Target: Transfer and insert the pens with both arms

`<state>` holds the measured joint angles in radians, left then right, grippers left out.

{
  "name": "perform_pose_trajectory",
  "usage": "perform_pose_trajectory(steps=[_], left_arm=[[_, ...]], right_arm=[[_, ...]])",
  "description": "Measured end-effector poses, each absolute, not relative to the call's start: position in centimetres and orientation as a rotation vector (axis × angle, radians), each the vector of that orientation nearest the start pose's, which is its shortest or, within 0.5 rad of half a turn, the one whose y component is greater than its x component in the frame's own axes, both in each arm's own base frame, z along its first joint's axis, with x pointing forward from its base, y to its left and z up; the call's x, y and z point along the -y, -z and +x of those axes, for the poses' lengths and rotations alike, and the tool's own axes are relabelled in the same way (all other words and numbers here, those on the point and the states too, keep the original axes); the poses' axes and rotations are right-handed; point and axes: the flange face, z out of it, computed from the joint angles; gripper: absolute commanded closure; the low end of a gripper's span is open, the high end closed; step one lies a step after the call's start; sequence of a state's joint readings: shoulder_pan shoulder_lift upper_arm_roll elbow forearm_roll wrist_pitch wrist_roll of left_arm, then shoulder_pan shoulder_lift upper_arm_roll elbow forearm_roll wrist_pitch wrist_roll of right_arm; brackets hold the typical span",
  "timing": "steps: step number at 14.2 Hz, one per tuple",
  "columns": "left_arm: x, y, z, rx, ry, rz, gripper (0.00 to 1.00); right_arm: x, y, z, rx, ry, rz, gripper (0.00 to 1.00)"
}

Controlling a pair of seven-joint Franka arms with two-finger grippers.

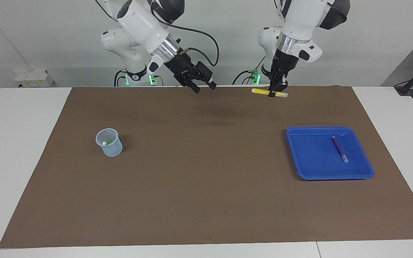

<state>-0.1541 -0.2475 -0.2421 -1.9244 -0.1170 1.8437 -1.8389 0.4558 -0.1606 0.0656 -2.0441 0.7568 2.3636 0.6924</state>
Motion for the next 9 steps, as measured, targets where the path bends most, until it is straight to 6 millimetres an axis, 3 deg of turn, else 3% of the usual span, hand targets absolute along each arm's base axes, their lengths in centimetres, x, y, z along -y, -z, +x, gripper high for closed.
perform_pose_trajectory(steps=[9], left_arm=[[25.5, -62.7, 41.0, 2.340, 0.038, -2.382, 1.00]], right_arm=[[-33.9, -57.9, 44.0, -0.704, 0.008, -2.178, 0.02]])
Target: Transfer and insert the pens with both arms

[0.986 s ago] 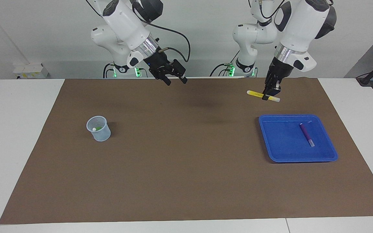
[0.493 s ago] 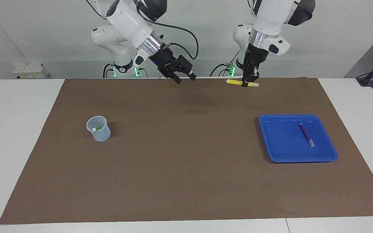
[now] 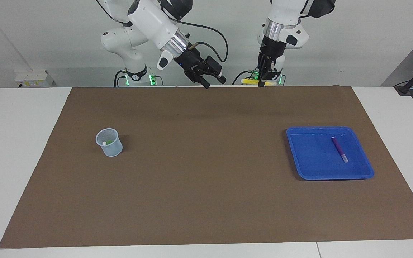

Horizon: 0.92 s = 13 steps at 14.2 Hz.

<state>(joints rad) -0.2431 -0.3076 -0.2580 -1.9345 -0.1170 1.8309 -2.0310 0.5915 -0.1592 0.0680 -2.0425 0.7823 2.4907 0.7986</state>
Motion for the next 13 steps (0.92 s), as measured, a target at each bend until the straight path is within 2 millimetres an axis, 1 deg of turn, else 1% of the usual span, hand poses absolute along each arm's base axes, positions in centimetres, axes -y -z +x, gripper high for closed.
perform_pose_trajectory(steps=[3, 5, 9, 11, 12, 13], left_arm=[[26.1, -62.9, 40.3, 2.353, 0.038, -2.374, 1.00], [26.0, -63.1, 40.1, 2.358, 0.041, -2.373, 1.00], [26.0, -63.2, 39.9, 2.361, 0.045, -2.374, 1.00], [25.9, -63.3, 39.8, 2.363, 0.047, -2.375, 1.00], [25.9, -63.4, 39.8, 2.364, 0.048, -2.376, 1.00], [25.9, -63.5, 39.8, 2.365, 0.050, -2.377, 1.00]], right_arm=[[-34.9, -58.2, 43.3, -0.713, -0.016, -2.132, 0.13], [-35.6, -58.4, 42.7, -0.709, -0.022, -2.123, 0.18], [-36.5, -58.8, 42.1, -0.727, -0.008, -2.095, 0.18], [-36.5, -58.7, 42.3, -0.737, 0.013, -2.083, 0.23], [-36.6, -58.5, 42.5, -0.741, 0.019, -2.081, 0.23], [-36.7, -58.3, 42.5, -0.743, 0.020, -2.081, 0.27]])
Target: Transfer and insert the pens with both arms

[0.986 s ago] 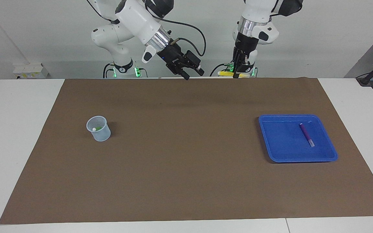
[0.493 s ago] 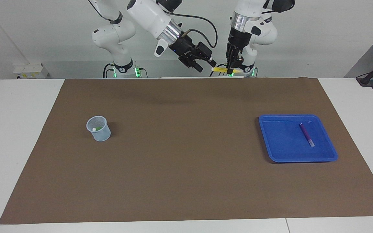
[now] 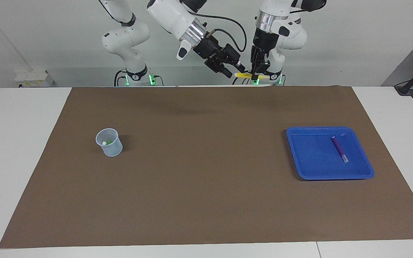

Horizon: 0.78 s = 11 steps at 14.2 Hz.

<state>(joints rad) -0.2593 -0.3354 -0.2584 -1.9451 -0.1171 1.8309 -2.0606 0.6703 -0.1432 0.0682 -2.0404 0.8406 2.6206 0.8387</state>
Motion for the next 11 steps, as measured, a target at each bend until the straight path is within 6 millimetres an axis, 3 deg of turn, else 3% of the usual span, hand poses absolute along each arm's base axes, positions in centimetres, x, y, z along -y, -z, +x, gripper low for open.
perform_pose_trajectory(steps=[6, 11], left_arm=[[25.9, -63.7, 39.6, 2.368, 0.053, -2.378, 1.00], [25.7, -63.8, 39.6, 2.375, 0.057, -2.375, 1.00]], right_arm=[[-37.8, -58.3, 41.6, -0.736, 0.005, -2.080, 0.39], [-38.1, -58.2, 41.3, -0.735, -0.002, -2.082, 0.73]])
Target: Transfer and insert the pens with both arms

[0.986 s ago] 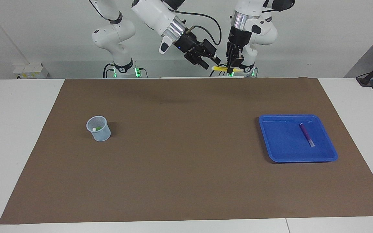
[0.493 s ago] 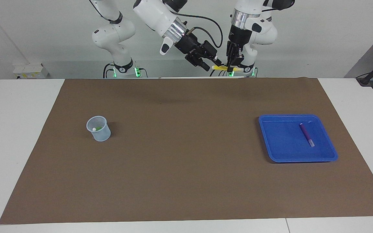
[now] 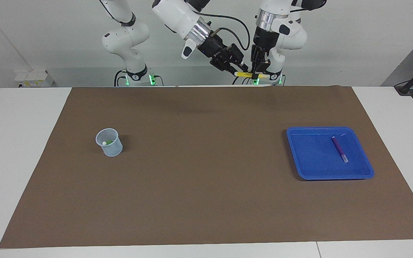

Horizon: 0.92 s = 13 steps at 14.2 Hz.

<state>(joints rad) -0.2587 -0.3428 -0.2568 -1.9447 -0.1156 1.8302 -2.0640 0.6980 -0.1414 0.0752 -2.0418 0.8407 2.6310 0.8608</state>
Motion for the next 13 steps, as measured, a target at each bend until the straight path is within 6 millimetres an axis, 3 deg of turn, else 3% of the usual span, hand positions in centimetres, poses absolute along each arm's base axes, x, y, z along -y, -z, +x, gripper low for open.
perform_pose_trajectory(steps=[8, 13], left_arm=[[25.33, -63.96, 39.73, -2.089, -0.047, 2.041, 1.00], [25.33, -64.00, 39.75, -2.090, -0.048, 2.037, 1.00]], right_arm=[[-38.11, -58.16, 41.33, -0.739, -0.004, -2.080, 1.00], [-38.09, -58.19, 41.35, -0.740, 0.000, -2.078, 1.00]])
